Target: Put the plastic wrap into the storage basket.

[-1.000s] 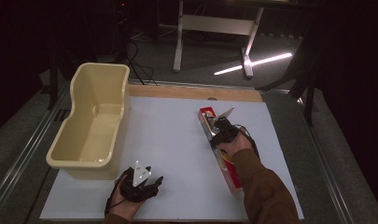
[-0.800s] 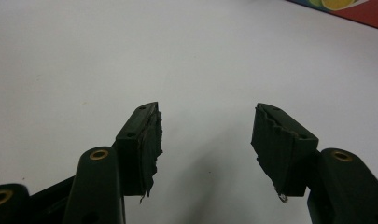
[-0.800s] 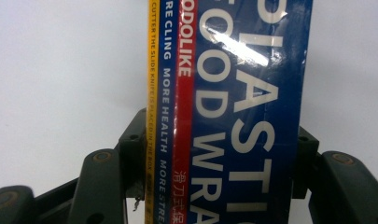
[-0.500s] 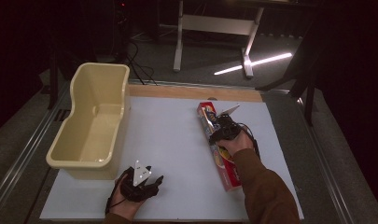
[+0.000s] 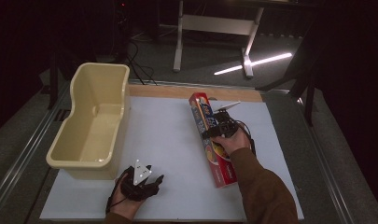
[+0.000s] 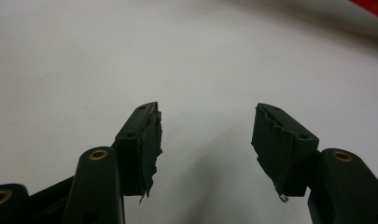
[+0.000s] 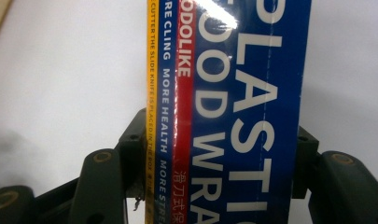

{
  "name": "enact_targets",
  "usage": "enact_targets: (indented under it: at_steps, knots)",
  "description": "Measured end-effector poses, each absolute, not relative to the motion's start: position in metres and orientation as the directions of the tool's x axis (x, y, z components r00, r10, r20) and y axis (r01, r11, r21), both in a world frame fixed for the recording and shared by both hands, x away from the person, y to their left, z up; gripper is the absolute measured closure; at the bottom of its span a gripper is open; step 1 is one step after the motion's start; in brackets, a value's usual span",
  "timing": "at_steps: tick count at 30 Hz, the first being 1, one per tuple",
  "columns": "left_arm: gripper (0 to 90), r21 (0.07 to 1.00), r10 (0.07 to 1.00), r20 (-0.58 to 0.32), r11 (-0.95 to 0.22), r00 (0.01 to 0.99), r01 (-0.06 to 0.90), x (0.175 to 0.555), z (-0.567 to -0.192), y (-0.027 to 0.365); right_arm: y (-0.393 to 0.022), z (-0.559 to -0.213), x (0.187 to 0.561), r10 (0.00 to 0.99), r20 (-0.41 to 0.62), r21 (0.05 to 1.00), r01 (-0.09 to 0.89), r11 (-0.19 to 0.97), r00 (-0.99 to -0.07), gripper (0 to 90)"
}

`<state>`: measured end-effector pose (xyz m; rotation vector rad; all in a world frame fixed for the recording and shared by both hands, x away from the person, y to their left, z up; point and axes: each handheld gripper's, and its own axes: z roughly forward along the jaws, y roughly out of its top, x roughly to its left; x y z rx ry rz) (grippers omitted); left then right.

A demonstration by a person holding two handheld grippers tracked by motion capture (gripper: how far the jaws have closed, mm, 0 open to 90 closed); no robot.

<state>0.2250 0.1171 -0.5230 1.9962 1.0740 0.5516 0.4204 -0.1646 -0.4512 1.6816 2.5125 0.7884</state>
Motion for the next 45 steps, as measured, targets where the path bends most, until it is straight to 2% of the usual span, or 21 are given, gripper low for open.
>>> enact_targets:
  at_steps: [5, 24, 32, 37, 45]
  knots:
    - [42.0, 0.807, 0.835, 0.012, -0.333, 0.550, 0.488, 0.225, -0.523, 0.117, -0.156, -0.444, 0.417, 0.860, 0.265, 0.437, 0.849, 0.295, -0.436, 42.1]
    - [38.2, 0.818, 0.843, 0.001, -0.310, 0.537, 0.484, 0.224, -0.522, 0.120, -0.134, -0.416, 0.430, 0.763, 0.505, 0.509, 0.853, 0.113, -0.403, 42.1]
    - [37.1, 0.826, 0.843, -0.004, -0.301, 0.538, 0.477, 0.223, -0.521, 0.119, -0.124, -0.401, 0.436, 0.745, 0.537, 0.540, 0.840, 0.056, -0.395, 42.1]
    - [36.7, 0.831, 0.845, -0.007, -0.293, 0.534, 0.473, 0.222, -0.520, 0.120, -0.118, -0.392, 0.438, 0.743, 0.531, 0.550, 0.833, 0.064, -0.408, 42.1]
    - [36.4, 0.836, 0.842, -0.006, -0.292, 0.540, 0.465, 0.221, -0.519, 0.120, -0.102, -0.375, 0.437, 0.696, 0.579, 0.561, 0.827, 0.038, -0.425, 42.0]
